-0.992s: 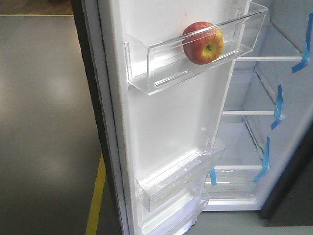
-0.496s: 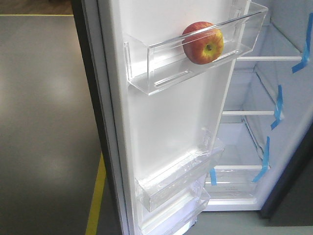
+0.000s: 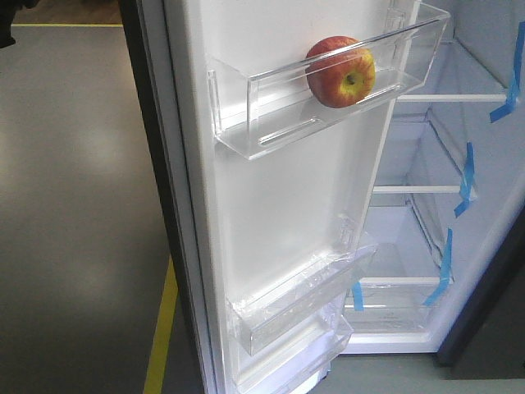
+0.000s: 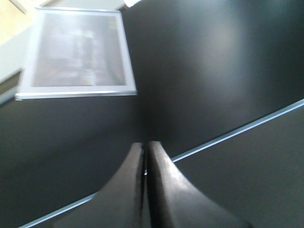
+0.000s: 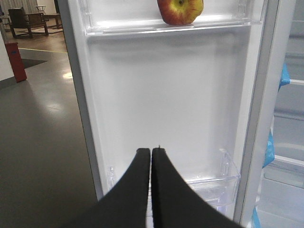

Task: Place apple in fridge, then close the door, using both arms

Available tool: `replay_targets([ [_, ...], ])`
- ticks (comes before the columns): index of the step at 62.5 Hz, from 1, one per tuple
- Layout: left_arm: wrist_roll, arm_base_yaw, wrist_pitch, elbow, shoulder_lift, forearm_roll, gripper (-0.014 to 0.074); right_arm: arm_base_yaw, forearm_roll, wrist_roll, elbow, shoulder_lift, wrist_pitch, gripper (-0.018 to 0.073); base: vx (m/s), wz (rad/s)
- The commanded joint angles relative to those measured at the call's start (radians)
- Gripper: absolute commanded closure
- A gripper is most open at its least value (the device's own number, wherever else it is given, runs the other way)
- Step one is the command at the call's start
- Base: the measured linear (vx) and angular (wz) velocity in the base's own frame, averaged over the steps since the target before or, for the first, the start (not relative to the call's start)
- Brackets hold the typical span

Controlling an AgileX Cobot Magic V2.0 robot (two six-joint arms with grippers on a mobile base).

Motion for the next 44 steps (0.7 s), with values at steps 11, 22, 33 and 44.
replay_targets([
  [11, 0.120, -0.003, 0.145, -0.058, 0.014, -0.285, 0.0378, -0.004, 0.019, 0.002, -0.022, 0.012, -0.038, 0.0563, 0.00, 0.00],
  [22, 0.119, -0.003, 0.211, -0.059, 0.033, -0.316, 0.0253, -0.004, 0.021, 0.002, -0.022, 0.012, -0.038, 0.0563, 0.00, 0.00],
  [33, 0.119, -0.029, 0.259, -0.060, 0.033, -0.316, 0.0245, -0.004, 0.024, 0.002, -0.022, 0.012, -0.038, 0.0563, 0.00, 0.00],
  [44, 0.119, -0.065, 0.259, -0.060, 0.033, -0.316, 0.0245, -0.004, 0.023, 0.002, -0.022, 0.012, -0.039, 0.0563, 0.00, 0.00],
])
